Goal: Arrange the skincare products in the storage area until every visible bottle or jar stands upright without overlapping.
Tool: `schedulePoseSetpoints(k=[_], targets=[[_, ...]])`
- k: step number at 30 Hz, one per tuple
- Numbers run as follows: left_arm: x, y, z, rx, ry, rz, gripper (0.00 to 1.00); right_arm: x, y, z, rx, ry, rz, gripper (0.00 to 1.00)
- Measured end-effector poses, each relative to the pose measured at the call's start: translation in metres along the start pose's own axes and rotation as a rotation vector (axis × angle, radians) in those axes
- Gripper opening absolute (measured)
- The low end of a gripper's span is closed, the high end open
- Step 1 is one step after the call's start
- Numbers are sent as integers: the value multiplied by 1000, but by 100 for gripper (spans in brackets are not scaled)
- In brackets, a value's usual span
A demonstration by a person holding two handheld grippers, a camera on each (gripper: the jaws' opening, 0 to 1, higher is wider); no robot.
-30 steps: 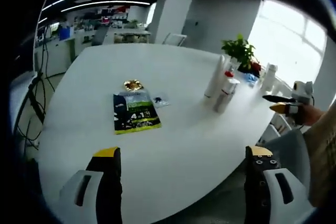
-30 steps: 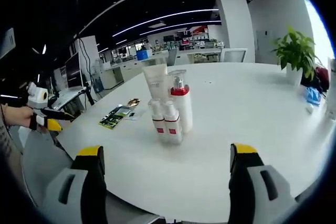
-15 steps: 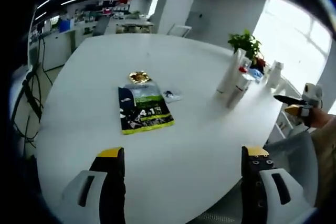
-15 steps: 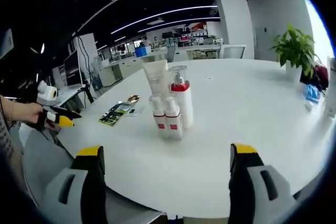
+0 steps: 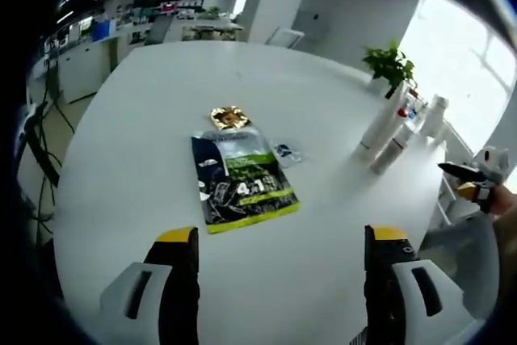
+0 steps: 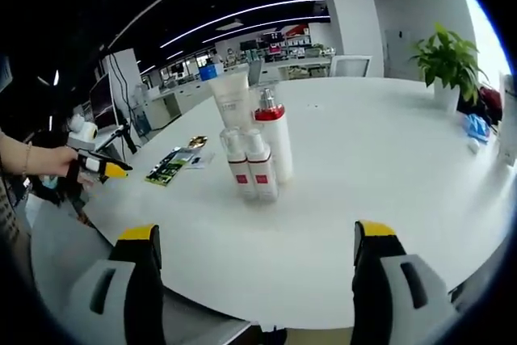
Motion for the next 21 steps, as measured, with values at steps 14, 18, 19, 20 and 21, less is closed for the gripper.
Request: schedulePoseSetpoints(k=[14, 18, 19, 20, 21], targets=[[-23, -17, 44, -61, -49, -20, 77, 2, -3, 12, -23, -1, 9, 100], [-27, -20, 54, -70, -53, -18, 73, 4, -2, 12, -33, 4, 16, 97], [-28, -21, 58, -78, -55, -12, 73, 4, -2, 12, -36, 6, 18, 97], [-29, -21, 61, -84, -58, -6, 73, 5, -2, 12, -38, 7, 17, 97], [-30, -22, 64, -91, -63, 1, 72, 5, -1, 12, -40, 8, 17, 97]])
Point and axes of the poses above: the point that each gripper's makers call its tool centre point, and the gripper's own axes: z roughly forward along the fingers, x roughly to its right, y roughly out of its underside, the point moved 7 cm from there along -z, roughly backward along the fingers, and after that the axes turned 13 degrees about -y, right-handed, at the moved point
